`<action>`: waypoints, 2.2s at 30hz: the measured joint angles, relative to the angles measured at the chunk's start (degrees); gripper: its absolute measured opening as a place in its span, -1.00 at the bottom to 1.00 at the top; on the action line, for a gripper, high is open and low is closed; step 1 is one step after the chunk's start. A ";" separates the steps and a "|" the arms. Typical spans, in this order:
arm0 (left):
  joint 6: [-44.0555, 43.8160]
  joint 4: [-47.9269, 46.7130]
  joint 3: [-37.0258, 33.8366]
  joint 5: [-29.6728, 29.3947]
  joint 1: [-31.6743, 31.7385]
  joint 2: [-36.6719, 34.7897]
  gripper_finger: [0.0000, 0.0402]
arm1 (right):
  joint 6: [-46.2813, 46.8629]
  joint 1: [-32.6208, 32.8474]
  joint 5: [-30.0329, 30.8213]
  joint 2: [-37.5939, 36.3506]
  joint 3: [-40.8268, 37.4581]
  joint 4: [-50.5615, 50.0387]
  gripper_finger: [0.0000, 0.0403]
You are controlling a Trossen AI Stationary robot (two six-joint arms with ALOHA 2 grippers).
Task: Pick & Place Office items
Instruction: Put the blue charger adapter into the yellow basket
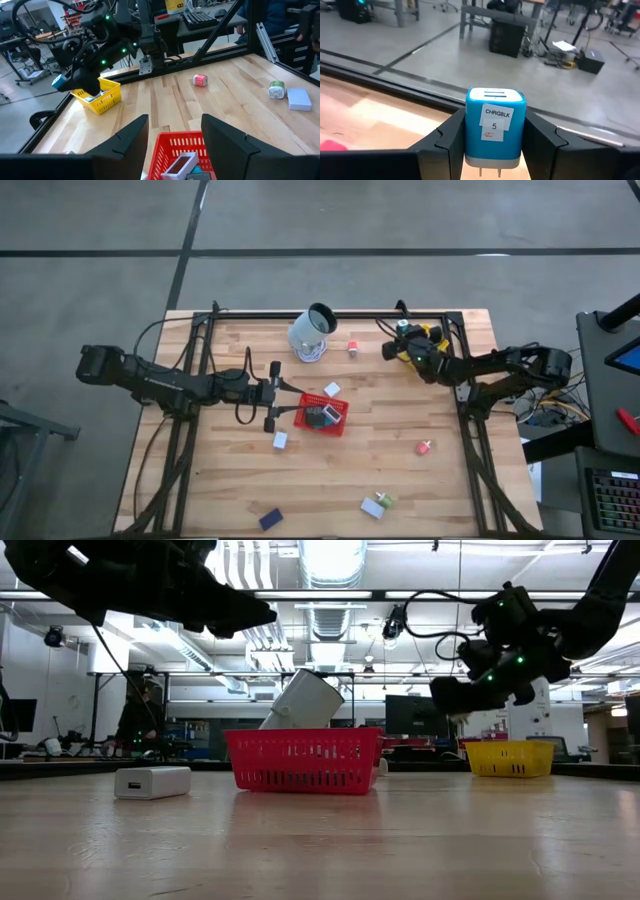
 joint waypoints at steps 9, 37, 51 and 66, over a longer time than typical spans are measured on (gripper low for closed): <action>0.04 0.00 0.00 0.17 0.02 0.00 -0.07 | 6.08 -4.61 -2.61 -1.11 0.03 -8.20 -0.29; -0.15 0.32 -0.90 0.22 0.02 0.02 -0.07 | 9.05 -9.00 -14.21 -9.18 11.41 -51.42 -0.29; -0.15 0.68 -0.90 0.37 -0.01 0.00 -0.07 | 9.64 -9.10 -17.49 -9.16 11.32 -59.79 -0.29; -0.15 0.72 -0.87 0.36 0.02 0.00 -0.07 | 8.23 -10.25 -22.59 -9.14 11.08 -62.09 -0.29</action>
